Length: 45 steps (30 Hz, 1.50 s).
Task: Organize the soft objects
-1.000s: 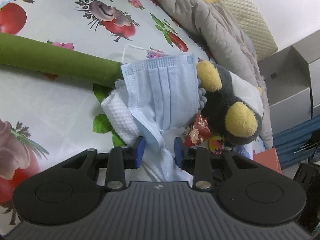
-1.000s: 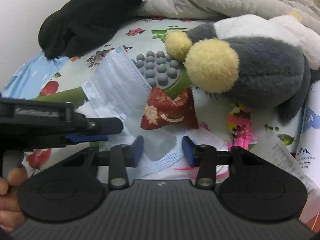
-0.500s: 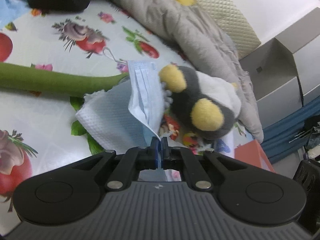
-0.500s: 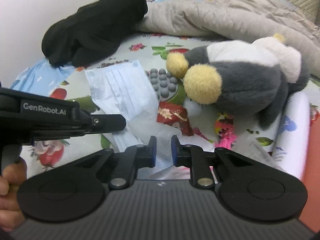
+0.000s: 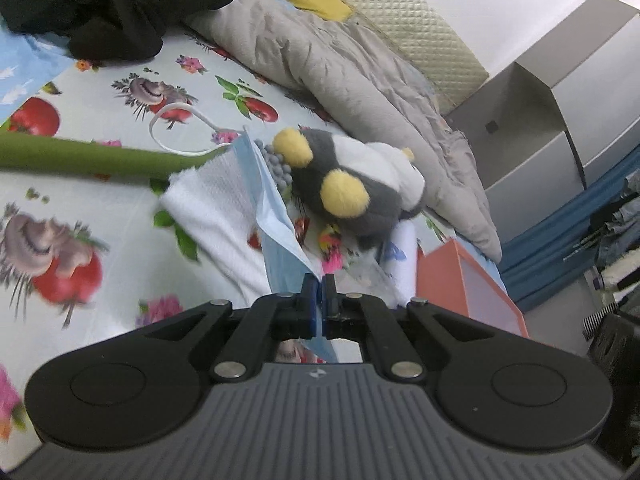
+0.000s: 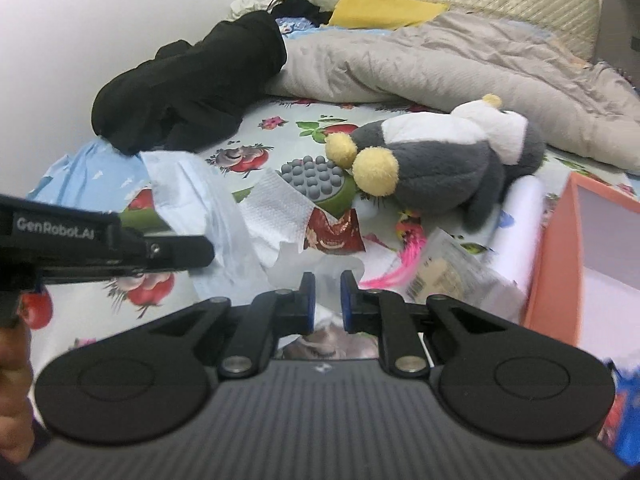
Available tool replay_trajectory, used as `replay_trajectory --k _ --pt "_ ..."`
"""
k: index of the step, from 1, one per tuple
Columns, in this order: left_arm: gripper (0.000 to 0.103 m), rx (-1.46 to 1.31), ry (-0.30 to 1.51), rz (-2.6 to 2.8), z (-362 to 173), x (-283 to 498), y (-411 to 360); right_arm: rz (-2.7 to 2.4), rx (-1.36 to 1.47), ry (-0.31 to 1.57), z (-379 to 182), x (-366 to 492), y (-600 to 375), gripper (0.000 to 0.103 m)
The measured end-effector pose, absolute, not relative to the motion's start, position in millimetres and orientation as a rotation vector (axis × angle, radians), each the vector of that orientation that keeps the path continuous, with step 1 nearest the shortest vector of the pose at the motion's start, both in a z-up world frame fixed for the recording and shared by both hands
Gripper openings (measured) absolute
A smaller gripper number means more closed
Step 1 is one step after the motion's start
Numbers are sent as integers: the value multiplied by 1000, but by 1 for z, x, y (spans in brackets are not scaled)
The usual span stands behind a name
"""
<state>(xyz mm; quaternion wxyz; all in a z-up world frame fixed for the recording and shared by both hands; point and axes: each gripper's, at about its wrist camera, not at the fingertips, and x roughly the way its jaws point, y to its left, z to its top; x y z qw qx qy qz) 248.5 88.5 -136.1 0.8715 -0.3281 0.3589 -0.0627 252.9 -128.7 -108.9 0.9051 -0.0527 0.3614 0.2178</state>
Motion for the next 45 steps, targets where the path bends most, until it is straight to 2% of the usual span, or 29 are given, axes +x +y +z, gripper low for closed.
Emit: replay_trajectory --k 8,16,24,33,35,36,37,39,45 --pt "2 -693 776 -166 -131 180 78 396 -118 740 -107 195 -145 16" --pt "3 -666 864 -163 -152 132 73 350 -131 774 -131 155 -152 16" --pt "3 -601 962 -95 -170 116 80 341 -133 863 -162 137 -151 17" --pt "3 -579 1023 -7 -187 115 97 397 -116 926 -172 132 -149 25" --pt "10 -576 1025 11 -189 116 97 400 -139 923 -170 132 -150 40" --pt "25 -583 1026 9 -190 117 97 398 -159 913 -170 131 -150 44" --pt "45 -593 1026 8 -191 117 97 398 -187 898 -168 129 -150 49" --pt "59 -616 1034 29 -193 118 98 411 -230 876 -166 128 -152 52" --pt "65 -619 1020 45 -194 122 90 476 -340 828 -166 136 -144 53"
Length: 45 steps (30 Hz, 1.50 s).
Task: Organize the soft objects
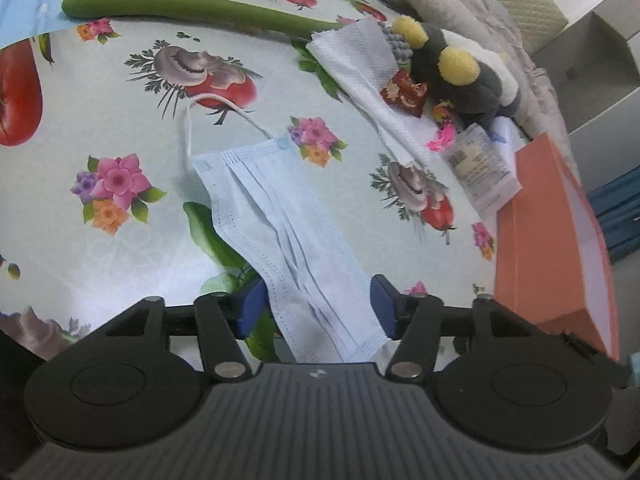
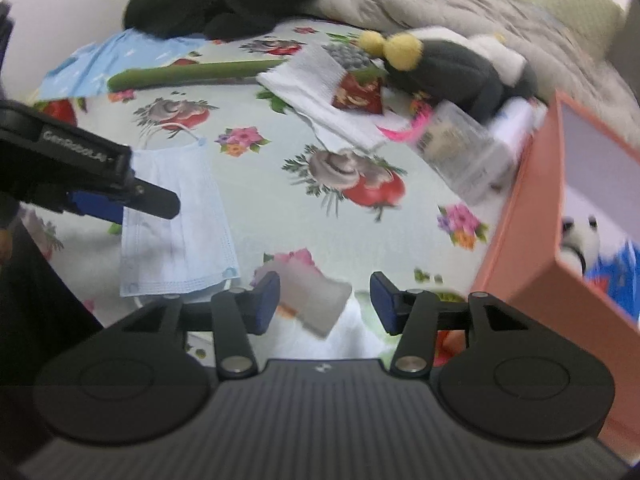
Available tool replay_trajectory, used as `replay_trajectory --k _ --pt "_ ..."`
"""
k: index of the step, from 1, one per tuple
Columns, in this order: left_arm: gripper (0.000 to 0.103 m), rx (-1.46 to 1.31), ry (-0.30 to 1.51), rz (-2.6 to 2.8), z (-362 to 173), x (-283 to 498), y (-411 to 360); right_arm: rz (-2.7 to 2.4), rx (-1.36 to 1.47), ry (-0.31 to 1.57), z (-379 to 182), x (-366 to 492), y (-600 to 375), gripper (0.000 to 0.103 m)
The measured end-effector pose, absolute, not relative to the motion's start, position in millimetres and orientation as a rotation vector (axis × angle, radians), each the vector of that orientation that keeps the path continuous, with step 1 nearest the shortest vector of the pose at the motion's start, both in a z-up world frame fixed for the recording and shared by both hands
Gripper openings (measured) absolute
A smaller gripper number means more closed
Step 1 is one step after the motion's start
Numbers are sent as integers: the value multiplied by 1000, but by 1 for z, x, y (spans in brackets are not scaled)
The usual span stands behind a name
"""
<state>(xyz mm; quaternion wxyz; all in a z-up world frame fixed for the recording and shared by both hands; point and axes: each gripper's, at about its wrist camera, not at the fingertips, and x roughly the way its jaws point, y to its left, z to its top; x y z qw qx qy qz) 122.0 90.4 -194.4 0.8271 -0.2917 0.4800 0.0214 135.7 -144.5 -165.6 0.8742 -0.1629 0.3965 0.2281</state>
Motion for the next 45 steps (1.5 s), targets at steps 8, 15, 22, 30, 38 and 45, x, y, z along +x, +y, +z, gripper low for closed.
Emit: replay_trajectory --k 8,15,22,30,38,45 --pt "69 -571 1044 102 -204 126 78 573 -483 832 -184 150 -124 52" --pt "69 -540 1046 96 -206 132 70 598 -502 886 -188 154 -127 41" --pt "69 -552 1042 94 -208 135 74 557 -403 866 -175 165 -126 4" --pt "69 -585 1039 89 -208 136 80 558 -348 850 -169 176 -126 7" --pt "69 -591 1040 86 -208 136 84 626 -376 946 -186 169 -140 53" --pt "69 -618 1038 84 -209 136 90 666 -368 961 -193 158 -134 21"
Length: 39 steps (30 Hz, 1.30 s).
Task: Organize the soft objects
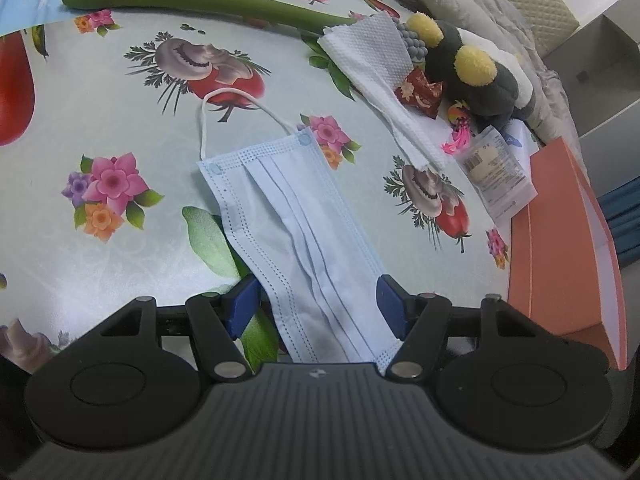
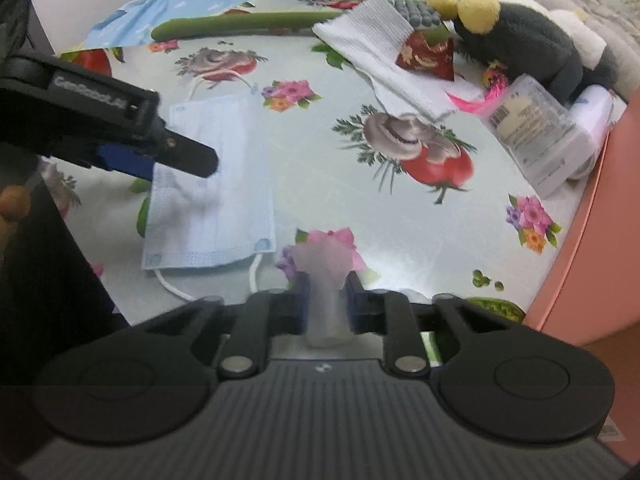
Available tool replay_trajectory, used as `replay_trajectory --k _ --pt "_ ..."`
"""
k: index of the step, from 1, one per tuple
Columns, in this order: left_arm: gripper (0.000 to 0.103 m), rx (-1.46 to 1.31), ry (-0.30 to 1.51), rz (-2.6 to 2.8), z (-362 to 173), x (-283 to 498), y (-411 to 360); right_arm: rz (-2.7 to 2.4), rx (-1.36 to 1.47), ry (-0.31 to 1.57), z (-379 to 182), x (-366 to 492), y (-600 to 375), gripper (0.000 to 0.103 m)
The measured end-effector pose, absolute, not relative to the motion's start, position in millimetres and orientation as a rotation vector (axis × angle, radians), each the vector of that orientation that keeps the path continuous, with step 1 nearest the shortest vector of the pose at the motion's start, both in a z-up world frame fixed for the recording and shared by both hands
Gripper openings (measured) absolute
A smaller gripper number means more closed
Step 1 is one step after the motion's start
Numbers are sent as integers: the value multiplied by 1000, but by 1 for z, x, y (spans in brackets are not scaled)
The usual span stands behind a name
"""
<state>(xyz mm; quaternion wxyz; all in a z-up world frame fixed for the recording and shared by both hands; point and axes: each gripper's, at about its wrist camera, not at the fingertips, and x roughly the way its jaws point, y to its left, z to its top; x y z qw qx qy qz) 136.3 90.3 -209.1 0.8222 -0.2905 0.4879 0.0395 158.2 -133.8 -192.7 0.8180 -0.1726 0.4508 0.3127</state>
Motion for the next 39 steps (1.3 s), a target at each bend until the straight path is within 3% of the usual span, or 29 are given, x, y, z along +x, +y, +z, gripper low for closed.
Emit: replay_trajectory --k 7,21,26,34,39 --pt "69 -636 1030 82 -209 135 94 568 -334 905 -181 173 -128 21" --pt "67 -674 1029 18 -215 135 92 689 -339 998 -194 152 -80 21" --pt "49 -678 1036 -6 -217 137 88 737 -284 1004 -192 142 -77 21" --pt "9 -626 1068 -23 -222 143 80 727 -278 986 -193 131 -74 21" --pt "5 -585 1069 -19 -223 144 78 667 -284 968 -190 131 -86 21"
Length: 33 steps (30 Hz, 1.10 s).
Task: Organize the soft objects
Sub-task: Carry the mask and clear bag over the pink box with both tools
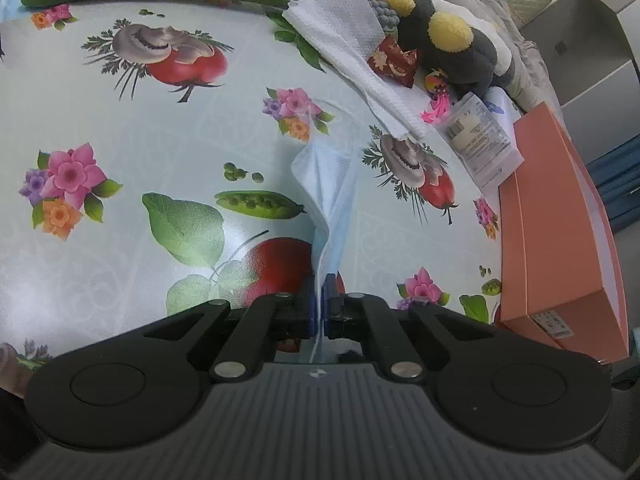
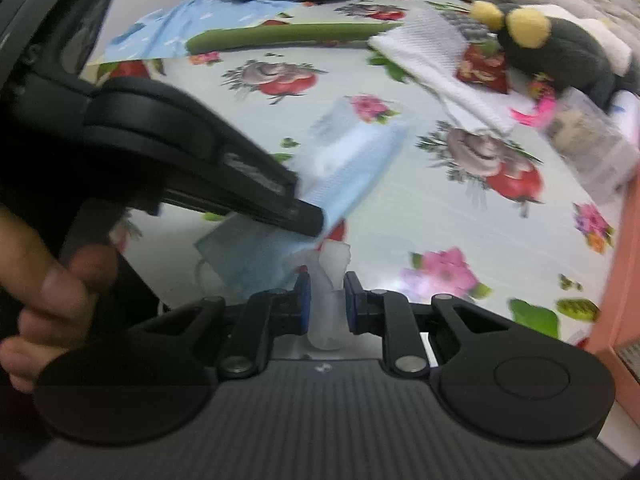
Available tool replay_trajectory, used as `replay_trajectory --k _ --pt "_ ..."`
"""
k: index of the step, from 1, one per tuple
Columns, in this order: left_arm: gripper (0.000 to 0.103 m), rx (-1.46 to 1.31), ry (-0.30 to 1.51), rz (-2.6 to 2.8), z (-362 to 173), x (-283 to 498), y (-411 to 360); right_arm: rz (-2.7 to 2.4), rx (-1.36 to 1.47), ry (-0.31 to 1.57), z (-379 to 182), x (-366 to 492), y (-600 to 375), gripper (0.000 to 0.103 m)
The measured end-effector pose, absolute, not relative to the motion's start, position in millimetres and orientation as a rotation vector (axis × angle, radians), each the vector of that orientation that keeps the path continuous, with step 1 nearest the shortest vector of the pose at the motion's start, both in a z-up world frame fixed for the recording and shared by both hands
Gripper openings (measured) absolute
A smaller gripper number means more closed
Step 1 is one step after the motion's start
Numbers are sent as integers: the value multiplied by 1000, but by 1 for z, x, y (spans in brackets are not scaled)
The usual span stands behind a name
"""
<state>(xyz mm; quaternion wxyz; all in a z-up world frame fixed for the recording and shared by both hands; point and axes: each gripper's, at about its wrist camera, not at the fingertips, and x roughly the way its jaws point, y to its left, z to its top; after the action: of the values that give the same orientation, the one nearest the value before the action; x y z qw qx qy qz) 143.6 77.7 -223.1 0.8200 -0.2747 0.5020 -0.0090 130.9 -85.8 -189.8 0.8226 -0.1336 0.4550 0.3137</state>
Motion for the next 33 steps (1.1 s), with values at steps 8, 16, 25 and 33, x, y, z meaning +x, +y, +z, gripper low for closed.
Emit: replay_trajectory --k 8,16,25,33 --pt "4 -545 1036 -26 -207 137 71 520 -172 934 -168 130 -127 21" --pt "4 -504 965 -79 -169 122 54 393 -74 836 -129 117 -167 21" --pt "4 -445 882 -156 -122 104 28 321 -4 732 -90 90 -196 21" --pt "4 -404 828 -233 -87 83 4 251 58 659 -65 59 -216 21"
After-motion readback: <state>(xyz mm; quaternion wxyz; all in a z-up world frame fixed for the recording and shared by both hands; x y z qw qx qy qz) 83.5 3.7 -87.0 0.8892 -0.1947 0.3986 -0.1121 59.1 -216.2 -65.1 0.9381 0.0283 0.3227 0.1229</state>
